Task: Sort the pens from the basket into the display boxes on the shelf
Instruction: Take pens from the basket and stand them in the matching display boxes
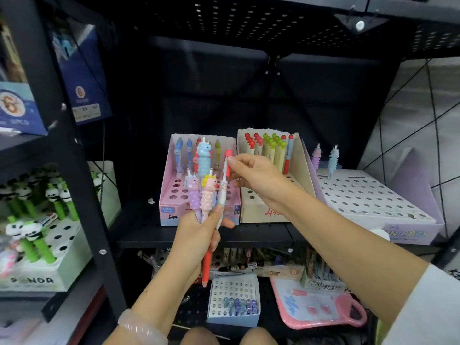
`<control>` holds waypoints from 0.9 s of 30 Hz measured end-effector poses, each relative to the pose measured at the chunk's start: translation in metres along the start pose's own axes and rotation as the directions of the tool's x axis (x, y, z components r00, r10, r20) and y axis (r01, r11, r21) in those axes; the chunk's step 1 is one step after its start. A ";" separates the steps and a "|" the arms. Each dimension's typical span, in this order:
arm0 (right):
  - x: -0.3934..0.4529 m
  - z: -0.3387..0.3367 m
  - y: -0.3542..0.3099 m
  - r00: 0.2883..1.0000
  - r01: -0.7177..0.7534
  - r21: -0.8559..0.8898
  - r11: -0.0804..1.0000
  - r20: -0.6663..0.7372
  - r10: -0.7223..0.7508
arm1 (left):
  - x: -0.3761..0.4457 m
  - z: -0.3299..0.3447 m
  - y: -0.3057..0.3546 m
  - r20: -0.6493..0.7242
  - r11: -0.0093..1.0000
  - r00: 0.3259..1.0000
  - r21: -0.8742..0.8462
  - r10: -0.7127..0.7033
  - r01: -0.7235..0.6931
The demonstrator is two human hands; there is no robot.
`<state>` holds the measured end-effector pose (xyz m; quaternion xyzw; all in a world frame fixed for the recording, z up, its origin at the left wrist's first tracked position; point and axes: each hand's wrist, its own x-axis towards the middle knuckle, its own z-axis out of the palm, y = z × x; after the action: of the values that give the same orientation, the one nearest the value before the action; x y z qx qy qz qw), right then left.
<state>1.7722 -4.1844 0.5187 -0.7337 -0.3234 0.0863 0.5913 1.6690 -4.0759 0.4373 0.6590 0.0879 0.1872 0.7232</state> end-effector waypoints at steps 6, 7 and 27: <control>0.024 0.008 -0.024 0.934 0.130 -0.008 0.992 -0.335 -0.125 | 0.003 -0.033 0.001 -0.133 0.997 0.991 -0.080 -0.023 0.013; 0.027 0.013 -0.024 0.936 0.127 -0.077 0.989 -0.321 -0.145 | 0.003 -0.038 0.001 -0.147 0.996 0.989 -0.090 -0.030 0.017; 0.024 0.063 -0.022 0.967 0.212 -0.252 0.944 -0.087 -0.240 | -0.005 -0.053 0.001 -0.085 1.000 0.996 -0.028 0.003 -0.005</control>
<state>1.7501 -4.1175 0.5273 -0.7617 -0.3784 -0.0651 0.5220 1.6445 -4.0287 0.4317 0.6403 0.1144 0.2177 0.7277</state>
